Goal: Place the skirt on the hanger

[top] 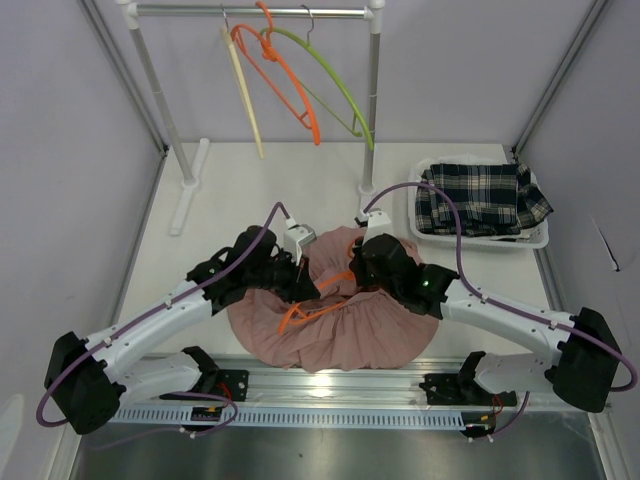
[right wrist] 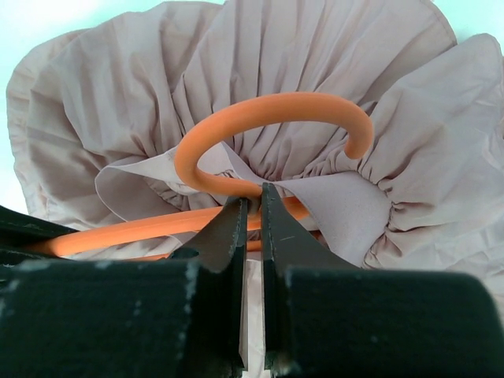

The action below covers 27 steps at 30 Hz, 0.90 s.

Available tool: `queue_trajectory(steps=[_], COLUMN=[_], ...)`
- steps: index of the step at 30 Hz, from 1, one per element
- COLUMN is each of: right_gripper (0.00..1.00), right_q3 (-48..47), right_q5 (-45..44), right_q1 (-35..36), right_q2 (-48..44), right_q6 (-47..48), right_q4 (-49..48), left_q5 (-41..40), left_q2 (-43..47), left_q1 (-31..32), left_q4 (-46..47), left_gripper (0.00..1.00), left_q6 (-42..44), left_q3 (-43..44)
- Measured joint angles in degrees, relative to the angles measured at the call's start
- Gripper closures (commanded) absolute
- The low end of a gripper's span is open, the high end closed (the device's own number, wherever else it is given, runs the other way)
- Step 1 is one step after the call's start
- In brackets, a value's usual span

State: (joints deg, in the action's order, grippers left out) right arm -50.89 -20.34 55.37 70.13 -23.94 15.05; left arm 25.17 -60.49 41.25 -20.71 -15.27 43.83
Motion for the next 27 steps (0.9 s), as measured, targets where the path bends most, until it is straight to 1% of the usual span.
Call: queue_trajectory(steps=[3, 4, 5, 6, 8, 9, 10, 14, 15, 17, 18, 20, 23, 27], right_gripper=[1.0, 1.0, 1.0, 1.0, 1.0, 1.0, 1.0, 1.0, 1.0, 1.0, 1.0, 1.0, 1.0, 1.0], right_q3=[1.2, 1.5, 1.7, 2.0, 2.3, 2.5, 2.8, 3.7, 3.9, 4.3, 4.6, 5.1, 5.3, 5.6], right_q5=[0.0, 0.1, 0.1, 0.1, 0.2, 0.2, 0.2, 0.3, 0.3, 0.5, 0.7, 1.0, 1.4, 1.8], right_q1=[0.0, 0.0, -0.1, -0.1, -0.2, -0.3, -0.3, -0.4, -0.4, -0.5, -0.5, -0.7, -1.2, -1.9], right_q2=[-1.2, -1.7, -2.0, -2.4, -2.9, -3.1, -3.2, -4.0, -4.1, -4.5, -4.8, -5.5, -6.3, -7.1], right_q6=[0.0, 0.0, 0.0, 0.0, 0.2, 0.4, 0.5, 0.8, 0.9, 1.0, 1.1, 1.1, 1.1, 1.1], right_q4=[-1.1, -1.3, -1.5, -1.7, -1.9, -1.9, -1.9, -1.9, -1.9, -1.9, -2.1, -2.1, -2.1, -2.6], left_q5=[-0.2, -0.3, -0.3, -0.5, -1.3, -1.9, -2.5, -6.5, -7.8, -10.2, -11.6, -13.9, -16.2, -17.0], left_q2=[0.1, 0.1, 0.1, 0.1, 0.2, 0.2, 0.3, 2.2, 2.9, 4.1, 4.6, 5.0, 4.3, 2.7], left_q1=[0.1, 0.2, 0.3, 0.3, 0.3, 0.3, 0.3, 0.3, 0.3, 0.3, 0.2, -0.1, -0.5, -0.5], left_q4=[0.0, 0.0, 0.0, 0.0, -0.5, -0.7, -1.1, -3.4, -4.1, -4.9, -5.5, -6.8, -8.7, -9.9], left_gripper=[0.89, 0.85, 0.81, 0.65, 0.58, 0.49, 0.46, 0.44, 0.45, 0.52, 0.58, 0.63, 0.65, 0.64], left_q6=[-0.2, -0.2, -0.2, -0.3, -0.3, -0.3, -0.3, -0.3, -0.3, -0.7, -1.0, -1.8, -2.8, -3.8], left_q3=[0.1, 0.2, 0.4, 0.5, 0.9, 0.9, 1.1, 1.9, 2.2, 2.8, 3.2, 3.9, 4.1, 2.8])
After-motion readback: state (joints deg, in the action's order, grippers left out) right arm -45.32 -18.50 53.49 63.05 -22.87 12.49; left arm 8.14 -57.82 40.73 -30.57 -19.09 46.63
